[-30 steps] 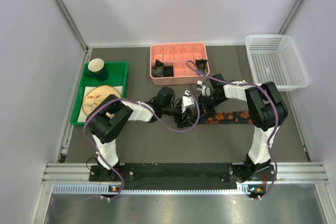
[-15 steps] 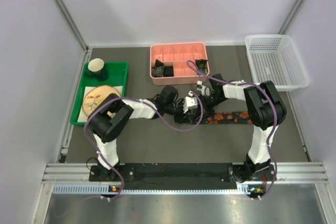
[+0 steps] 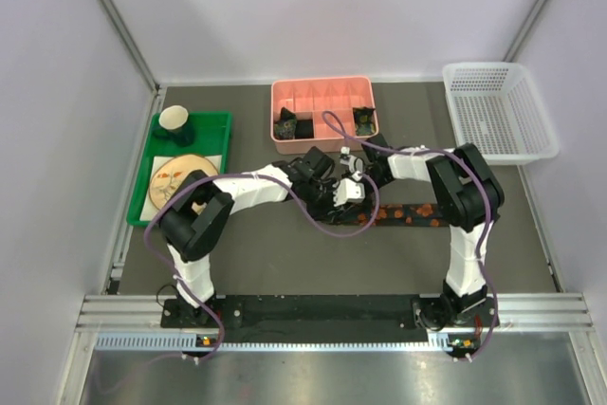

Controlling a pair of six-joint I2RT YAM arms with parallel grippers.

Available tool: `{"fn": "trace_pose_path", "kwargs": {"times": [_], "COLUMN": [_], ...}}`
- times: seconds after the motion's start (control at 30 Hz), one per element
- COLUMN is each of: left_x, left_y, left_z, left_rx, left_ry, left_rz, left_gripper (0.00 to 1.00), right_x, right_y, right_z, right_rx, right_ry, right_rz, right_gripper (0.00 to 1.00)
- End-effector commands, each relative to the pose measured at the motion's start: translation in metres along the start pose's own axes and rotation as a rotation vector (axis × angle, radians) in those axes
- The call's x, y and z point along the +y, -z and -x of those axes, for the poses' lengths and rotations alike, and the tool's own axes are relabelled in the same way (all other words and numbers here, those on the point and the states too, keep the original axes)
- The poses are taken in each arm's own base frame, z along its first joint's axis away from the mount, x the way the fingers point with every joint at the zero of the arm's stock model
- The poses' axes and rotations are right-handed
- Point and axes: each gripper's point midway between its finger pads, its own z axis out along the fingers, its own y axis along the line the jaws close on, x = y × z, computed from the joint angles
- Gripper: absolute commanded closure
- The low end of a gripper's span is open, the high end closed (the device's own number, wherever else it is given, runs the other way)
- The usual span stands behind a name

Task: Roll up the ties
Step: Roll the tie at the center of the board.

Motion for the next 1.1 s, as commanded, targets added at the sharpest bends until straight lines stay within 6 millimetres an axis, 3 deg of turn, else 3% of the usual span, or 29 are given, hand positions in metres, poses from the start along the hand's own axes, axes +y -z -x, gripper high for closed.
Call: {"fn": "trace_pose_path", "kwargs": {"times": [0.0,0.17,0.33,0.53,0.63,0.97,1.03,1.07], "left_x": [0.001,-0.002,-0.004,-0.002,-0.002,-0.001,0.0,0.0], "left_y": [-0.004,-0.012,-0.015,-0.017,-0.018,-0.021,-0.02,-0.02], "left_z": [-0.036,-0.049,-0.055,-0.055,-0.055,-0.054,-0.054,-0.053], "left_rx": [0.223,0.299,0.328,0.336,0.335,0.332,0.335,0.336], "left_ry": [-0.037,-0.052,-0.049,-0.052,-0.059,-0.055,-0.054,-0.056], "left_rz": [0.011,-0.01,-0.024,-0.024,-0.024,-0.031,-0.025,-0.027], "left_gripper": [0.84,0.87,0.89,0.89,0.89,0.89,0.88,0.88], "right_x": [-0.001,-0.004,0.013,0.031,0.03,0.02,0.018,0.017], "right_y": [0.014,0.04,0.06,0.054,0.044,0.013,0.012,0.012], "right_z": [0.003,-0.001,-0.005,0.002,0.004,-0.001,0.0,0.0], "right_rx": [0.003,0.005,-0.009,-0.04,-0.027,0.03,0.025,0.025], "right_ry": [0.027,0.0,0.007,-0.05,-0.057,-0.029,-0.03,-0.031], "right_rz": [-0.018,-0.007,0.065,0.165,0.163,0.126,0.123,0.11], "right_gripper": [0.89,0.83,0.71,0.5,0.5,0.58,0.73,0.96]}}
